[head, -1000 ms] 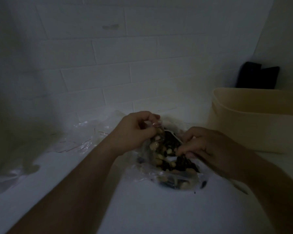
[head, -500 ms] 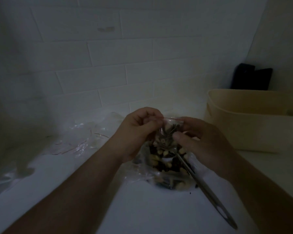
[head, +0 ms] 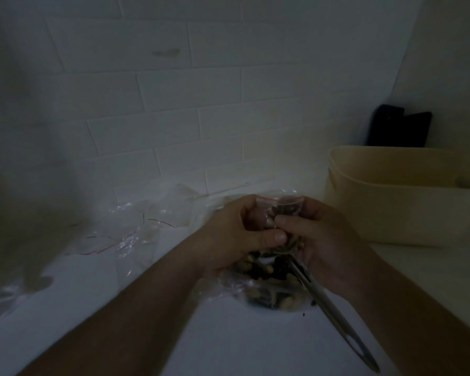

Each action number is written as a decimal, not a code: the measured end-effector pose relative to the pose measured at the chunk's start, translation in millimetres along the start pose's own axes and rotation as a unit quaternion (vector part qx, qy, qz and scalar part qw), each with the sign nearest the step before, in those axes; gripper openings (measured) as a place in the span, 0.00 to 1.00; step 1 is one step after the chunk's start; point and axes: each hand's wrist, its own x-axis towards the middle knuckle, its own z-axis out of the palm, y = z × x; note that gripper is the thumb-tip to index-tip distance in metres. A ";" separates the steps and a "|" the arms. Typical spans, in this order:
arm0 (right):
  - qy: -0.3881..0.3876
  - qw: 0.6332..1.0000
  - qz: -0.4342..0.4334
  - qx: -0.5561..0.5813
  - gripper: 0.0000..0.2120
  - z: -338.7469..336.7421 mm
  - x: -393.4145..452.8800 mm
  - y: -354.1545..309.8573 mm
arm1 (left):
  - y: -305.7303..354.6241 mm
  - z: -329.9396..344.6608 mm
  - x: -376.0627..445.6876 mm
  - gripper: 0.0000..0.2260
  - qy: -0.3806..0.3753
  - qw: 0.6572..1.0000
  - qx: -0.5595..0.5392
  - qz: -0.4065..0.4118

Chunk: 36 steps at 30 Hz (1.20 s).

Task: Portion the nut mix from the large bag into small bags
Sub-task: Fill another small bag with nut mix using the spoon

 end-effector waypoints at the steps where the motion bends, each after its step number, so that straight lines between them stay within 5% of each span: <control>1: 0.000 1.000 0.005 0.006 0.18 0.5 0.0 -0.7 | 1.0 0.5 -0.1 0.20 -0.005 1.000 -0.004 0.003; 9: 0.056 0.996 -0.014 -0.068 0.04 0.3 2.7 4.7 | 0.1 2.6 -1.0 0.19 0.003 0.998 -0.050 -0.024; 22: 0.075 0.991 -0.060 -0.090 0.08 -4.3 4.8 3.0 | 1.1 7.1 -0.5 0.13 0.077 0.985 -0.154 -0.033; 27: 0.078 0.988 -0.059 -0.122 0.06 -7.8 7.2 4.0 | 3.9 6.9 2.5 0.20 0.113 0.971 -0.208 -0.031; 36: 0.069 0.993 -0.041 -0.087 0.05 -4.8 6.5 3.6 | -0.8 3.8 1.5 0.21 0.071 0.993 -0.092 -0.023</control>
